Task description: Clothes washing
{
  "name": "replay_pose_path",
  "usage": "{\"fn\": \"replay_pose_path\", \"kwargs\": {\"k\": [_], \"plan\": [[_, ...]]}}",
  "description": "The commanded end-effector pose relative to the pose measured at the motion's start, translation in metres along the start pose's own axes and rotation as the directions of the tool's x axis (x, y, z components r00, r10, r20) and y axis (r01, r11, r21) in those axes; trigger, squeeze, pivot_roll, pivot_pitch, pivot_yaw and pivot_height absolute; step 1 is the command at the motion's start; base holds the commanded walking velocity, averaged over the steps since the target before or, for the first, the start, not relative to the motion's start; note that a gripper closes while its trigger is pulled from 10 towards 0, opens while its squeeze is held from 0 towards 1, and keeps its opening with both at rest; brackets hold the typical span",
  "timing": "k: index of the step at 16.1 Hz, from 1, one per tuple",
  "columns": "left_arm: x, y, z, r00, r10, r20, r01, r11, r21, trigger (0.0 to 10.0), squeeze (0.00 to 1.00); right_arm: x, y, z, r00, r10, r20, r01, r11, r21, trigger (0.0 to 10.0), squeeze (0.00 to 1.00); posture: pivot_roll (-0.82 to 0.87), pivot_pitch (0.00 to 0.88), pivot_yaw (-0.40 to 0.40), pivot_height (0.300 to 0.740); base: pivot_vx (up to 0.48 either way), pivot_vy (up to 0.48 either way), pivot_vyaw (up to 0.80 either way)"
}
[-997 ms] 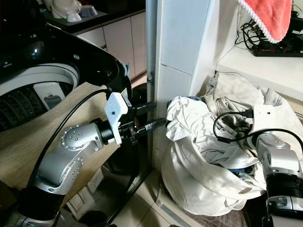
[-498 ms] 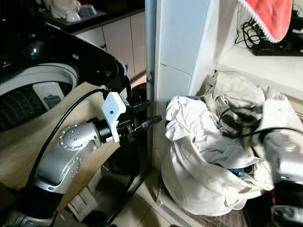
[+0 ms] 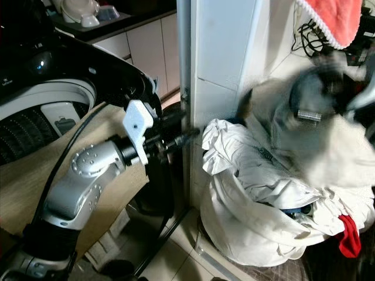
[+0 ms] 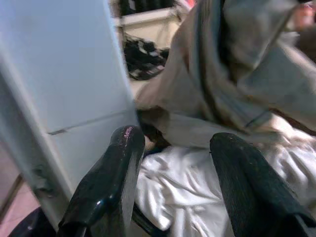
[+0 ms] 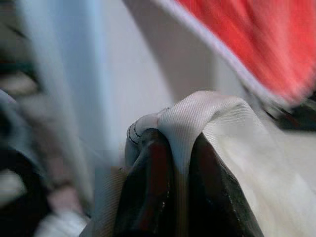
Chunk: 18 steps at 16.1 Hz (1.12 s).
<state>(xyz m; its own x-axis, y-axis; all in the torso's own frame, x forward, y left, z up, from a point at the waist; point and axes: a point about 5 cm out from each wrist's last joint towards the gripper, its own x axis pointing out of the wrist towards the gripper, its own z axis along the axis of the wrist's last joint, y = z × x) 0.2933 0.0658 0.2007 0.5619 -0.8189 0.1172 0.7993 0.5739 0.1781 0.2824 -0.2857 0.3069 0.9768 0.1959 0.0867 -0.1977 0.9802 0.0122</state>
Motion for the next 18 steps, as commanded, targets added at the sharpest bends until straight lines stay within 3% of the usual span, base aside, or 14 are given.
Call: {"fn": "replay_pose_path", "kwargs": {"k": [1,3,4,5,7,8,11,14,16,18], "plan": [[0.004,0.012,0.019,0.996,0.052,0.076,-0.051,0.999,-0.010,10.0,0.00,-0.006,0.024,0.047,0.966,0.146,0.214,-0.155,0.988,0.025,0.0,0.00,-0.18,0.000,0.050,0.740,0.000,0.000,0.00],[0.009,0.018,0.043,0.981,0.066,0.182,-0.055,0.996,-0.069,10.0,0.00,-0.002,0.046,0.063,0.921,0.251,0.299,-0.287,0.954,0.083,0.0,0.00,-0.18,0.000,0.047,0.740,0.000,0.000,0.00],[0.009,0.021,0.054,0.961,0.083,0.262,-0.037,0.984,-0.174,10.0,0.00,-0.001,0.055,0.067,0.889,0.304,0.342,-0.361,0.925,0.116,0.0,0.00,-0.18,0.000,0.044,0.740,0.000,0.000,0.00],[0.008,0.023,0.059,0.943,0.101,0.318,-0.013,0.963,-0.269,10.0,1.00,0.003,0.062,0.062,0.879,0.332,0.342,-0.396,0.908,0.137,0.0,0.00,-0.18,0.000,0.041,0.740,0.000,0.000,0.00],[0.008,0.020,0.060,0.944,0.069,0.324,0.029,0.957,-0.287,10.0,1.00,0.009,0.068,0.047,0.889,0.346,0.299,-0.408,0.896,0.177,0.0,0.00,-0.17,0.000,0.040,0.740,0.000,0.000,0.00],[0.010,0.011,0.058,0.951,0.013,0.310,0.086,0.949,-0.304,10.0,1.00,0.015,0.075,0.030,0.907,0.339,0.248,-0.397,0.885,0.244,0.0,0.00,-0.17,0.000,0.038,0.740,0.000,0.000,0.00],[0.014,-0.005,0.054,0.950,-0.038,0.309,0.162,0.909,-0.384,10.0,1.00,0.016,0.081,0.020,0.918,0.337,0.211,-0.387,0.879,0.280,0.0,0.00,-0.17,0.000,0.036,0.740,0.000,0.000,0.00],[0.020,-0.025,0.047,0.955,-0.172,0.243,0.256,0.890,-0.378,10.0,1.00,0.015,0.085,0.014,0.920,0.344,0.186,-0.385,0.879,0.280,0.0,0.00,-0.17,0.000,0.036,0.740,0.000,0.000,0.00],[0.024,-0.027,0.044,0.962,-0.178,0.208,0.245,0.899,-0.364,10.0,1.00,0.015,0.089,0.011,0.921,0.348,0.173,-0.384,0.881,0.277,0.0,0.00,-0.17,0.000,0.045,0.740,0.000,0.000,0.00],[0.028,-0.023,0.036,0.985,-0.128,0.115,0.155,0.949,-0.273,10.0,1.00,0.014,0.091,0.010,0.922,0.350,0.168,-0.385,0.881,0.276,0.0,0.00,-0.17,0.000,0.048,0.740,0.000,0.000,0.00]]}}
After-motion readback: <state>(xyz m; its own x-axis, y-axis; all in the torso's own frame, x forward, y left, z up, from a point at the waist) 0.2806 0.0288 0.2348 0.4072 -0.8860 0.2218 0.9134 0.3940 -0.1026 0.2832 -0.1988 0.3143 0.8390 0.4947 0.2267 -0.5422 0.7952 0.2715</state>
